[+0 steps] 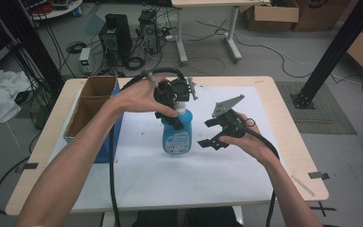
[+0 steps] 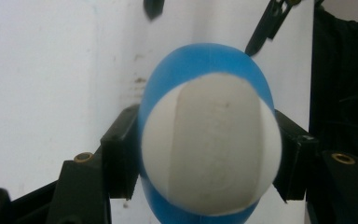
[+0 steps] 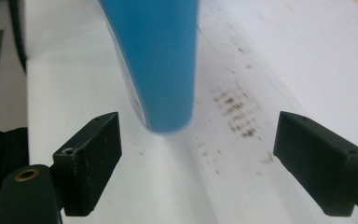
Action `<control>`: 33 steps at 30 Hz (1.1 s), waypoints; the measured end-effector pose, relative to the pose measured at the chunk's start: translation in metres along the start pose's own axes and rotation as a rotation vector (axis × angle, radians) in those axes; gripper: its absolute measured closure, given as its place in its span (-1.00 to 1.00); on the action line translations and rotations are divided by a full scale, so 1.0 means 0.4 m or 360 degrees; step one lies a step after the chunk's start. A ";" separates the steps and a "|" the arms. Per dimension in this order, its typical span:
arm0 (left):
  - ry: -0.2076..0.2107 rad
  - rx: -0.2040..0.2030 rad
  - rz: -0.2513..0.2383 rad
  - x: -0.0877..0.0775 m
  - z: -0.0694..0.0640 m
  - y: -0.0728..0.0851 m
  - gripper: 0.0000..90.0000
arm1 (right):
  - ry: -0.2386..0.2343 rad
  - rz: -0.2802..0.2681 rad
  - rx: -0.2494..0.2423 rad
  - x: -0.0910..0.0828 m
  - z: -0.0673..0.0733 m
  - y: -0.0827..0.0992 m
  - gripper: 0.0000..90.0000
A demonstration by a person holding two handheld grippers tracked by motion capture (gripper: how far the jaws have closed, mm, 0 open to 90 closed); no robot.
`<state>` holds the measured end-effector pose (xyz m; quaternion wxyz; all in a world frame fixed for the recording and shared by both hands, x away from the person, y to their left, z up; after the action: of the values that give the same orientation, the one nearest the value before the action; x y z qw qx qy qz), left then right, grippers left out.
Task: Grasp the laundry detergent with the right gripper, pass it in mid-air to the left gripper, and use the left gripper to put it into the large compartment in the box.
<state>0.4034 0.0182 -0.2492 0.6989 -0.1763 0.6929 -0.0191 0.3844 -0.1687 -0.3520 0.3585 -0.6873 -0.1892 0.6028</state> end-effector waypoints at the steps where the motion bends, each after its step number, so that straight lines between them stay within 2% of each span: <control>1: -0.0004 -0.0035 0.0015 -0.005 0.005 0.003 -0.15 | 0.0022 0.0020 0.0012 -0.005 -0.004 0.006 -0.66; 2: -0.0012 -0.0060 0.0020 -0.013 0.010 0.005 -0.15 | 0.0041 0.0031 0.0025 -0.009 -0.007 0.012 -0.66; 4: -0.0027 -0.0159 -0.0002 -0.034 0.024 0.011 -0.15 | 0.0059 0.0049 0.0052 -0.019 -0.015 0.025 -0.66; 7: -0.0055 -0.0238 -0.0002 -0.060 0.036 0.016 -0.15 | 0.0138 0.0109 0.0080 -0.029 -0.029 0.044 -0.66; 8: -0.0066 -0.0286 0.0009 -0.071 0.041 0.018 -0.15 | 0.0155 0.0130 0.0087 -0.032 -0.032 0.050 -0.66; 12: -0.0118 -0.0440 0.0037 -0.113 0.057 0.022 -0.15 | 0.0187 0.0160 0.0122 -0.039 -0.040 0.066 -0.65; 16: -0.0164 -0.0545 0.0034 -0.151 0.069 0.022 -0.15 | 0.0228 0.0208 0.0137 -0.041 -0.045 0.076 -0.65; 17: -0.0179 -0.0589 0.0026 -0.163 0.073 0.024 -0.15 | 0.0237 0.0217 0.0143 -0.042 -0.046 0.078 -0.65; 19: -0.0204 -0.0656 0.0016 -0.186 0.083 0.029 -0.15 | 0.0239 0.0223 0.0148 -0.044 -0.049 0.081 -0.65; 23: -0.0240 -0.0837 0.0008 -0.228 0.102 0.046 -0.15 | 0.0234 0.0216 0.0168 -0.053 -0.049 0.083 -0.64; 30: -0.0273 -0.1146 0.0039 -0.301 0.132 0.085 -0.15 | 0.0254 0.0222 0.0194 -0.063 -0.060 0.091 -0.64; 33: -0.0314 -0.1256 0.0039 -0.331 0.141 0.107 -0.15 | 0.0257 0.0225 0.0205 -0.061 -0.062 0.095 -0.64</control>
<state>0.4439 0.1065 -0.1348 0.6410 -0.4236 0.5787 0.2735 0.3968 -0.2176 -0.3619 0.3725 -0.7207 -0.0718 0.5802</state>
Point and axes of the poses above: each handheld gripper's, and its own axes: x roughly forward along the jaws, y roughly out of its underside, z roughly to its left, the point moved 2 cm from there along x, roughly forward along the jaws, and after that the axes turned 7 degrees about -x, right-handed, at the moved point
